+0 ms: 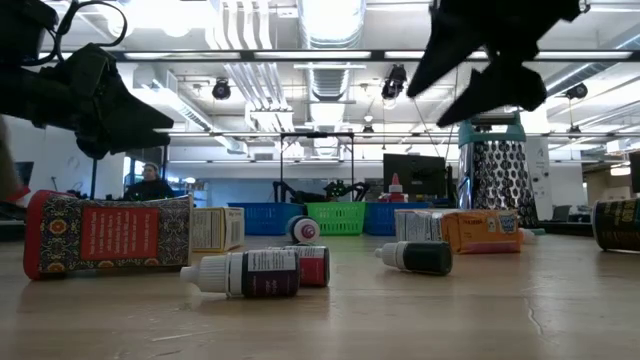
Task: Pick & Place Kitchen Items
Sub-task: Put the orange cereal box into the left blue bin
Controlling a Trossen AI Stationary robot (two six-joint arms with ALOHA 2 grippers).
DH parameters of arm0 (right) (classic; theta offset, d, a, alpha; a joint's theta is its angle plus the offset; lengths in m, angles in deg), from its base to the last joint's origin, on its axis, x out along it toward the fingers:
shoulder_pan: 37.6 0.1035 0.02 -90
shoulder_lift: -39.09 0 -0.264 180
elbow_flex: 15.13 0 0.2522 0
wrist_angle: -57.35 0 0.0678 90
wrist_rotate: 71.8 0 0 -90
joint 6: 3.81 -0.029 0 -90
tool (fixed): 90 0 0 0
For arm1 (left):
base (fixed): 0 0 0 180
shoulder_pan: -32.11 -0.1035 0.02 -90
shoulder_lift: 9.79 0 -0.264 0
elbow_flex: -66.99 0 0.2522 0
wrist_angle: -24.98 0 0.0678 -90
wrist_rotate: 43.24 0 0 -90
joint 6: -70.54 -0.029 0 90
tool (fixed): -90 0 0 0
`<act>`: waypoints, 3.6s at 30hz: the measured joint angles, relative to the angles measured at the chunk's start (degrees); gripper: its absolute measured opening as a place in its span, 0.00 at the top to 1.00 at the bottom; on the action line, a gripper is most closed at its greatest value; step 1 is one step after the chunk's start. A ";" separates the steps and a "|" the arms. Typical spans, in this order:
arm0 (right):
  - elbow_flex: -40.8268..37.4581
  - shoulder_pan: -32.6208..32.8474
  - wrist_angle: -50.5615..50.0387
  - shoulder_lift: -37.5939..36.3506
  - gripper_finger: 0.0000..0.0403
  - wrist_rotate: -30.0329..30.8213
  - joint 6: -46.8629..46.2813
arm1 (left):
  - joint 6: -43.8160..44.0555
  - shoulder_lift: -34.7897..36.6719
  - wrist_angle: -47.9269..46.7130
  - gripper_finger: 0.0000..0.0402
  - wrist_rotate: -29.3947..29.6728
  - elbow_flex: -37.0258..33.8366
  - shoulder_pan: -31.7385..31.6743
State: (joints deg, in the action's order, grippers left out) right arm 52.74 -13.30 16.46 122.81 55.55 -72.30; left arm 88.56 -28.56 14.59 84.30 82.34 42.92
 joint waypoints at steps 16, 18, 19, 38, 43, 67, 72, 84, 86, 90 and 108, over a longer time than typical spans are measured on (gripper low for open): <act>0.01 -2.08 11.40 0.89 0.35 0.37 24.86 | 0.00 -0.01 -0.02 0.27 0.02 0.00 0.00; 0.02 -2.05 13.19 0.87 0.37 0.35 27.98 | 0.00 0.00 0.00 0.27 0.00 0.00 0.00; 0.02 -2.05 13.35 0.87 0.38 0.35 28.72 | 0.00 0.00 -0.02 0.27 0.02 0.00 0.00; 4.12 -5.77 -0.78 6.98 0.21 1.75 9.62 | 0.00 -0.06 -0.07 0.27 0.00 0.00 -0.01; 10.96 -5.47 -18.61 11.18 0.04 2.62 -1.19 | 0.00 -0.22 -0.35 0.27 0.02 0.00 -0.02; 18.02 -0.50 -34.73 20.85 0.01 -0.56 -25.96 | 0.00 -0.20 -0.92 0.27 0.02 0.00 -0.02; 15.72 -0.52 -30.09 20.61 0.01 -1.62 -26.05 | 0.00 -0.20 -0.92 0.27 0.02 0.00 -0.02; 11.52 -0.52 -22.47 20.57 0.01 -2.99 -24.89 | 0.00 -0.20 -0.92 0.27 0.02 0.00 -0.02; 10.79 -0.52 -20.81 20.54 0.01 -2.99 -24.77 | 0.00 -0.20 -0.92 0.27 0.02 0.00 -0.02; 9.60 -0.52 -19.08 20.50 0.01 -3.10 -24.70 | 0.00 -0.20 -0.92 0.27 0.02 0.00 -0.02; 9.18 -0.55 -18.39 20.48 0.01 -2.61 -24.43 | 0.00 -0.20 -0.92 0.27 0.02 0.00 -0.02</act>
State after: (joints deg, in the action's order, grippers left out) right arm 61.92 -13.85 -1.93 143.29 52.94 -96.73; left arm 88.56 -28.75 13.68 84.32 82.34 42.90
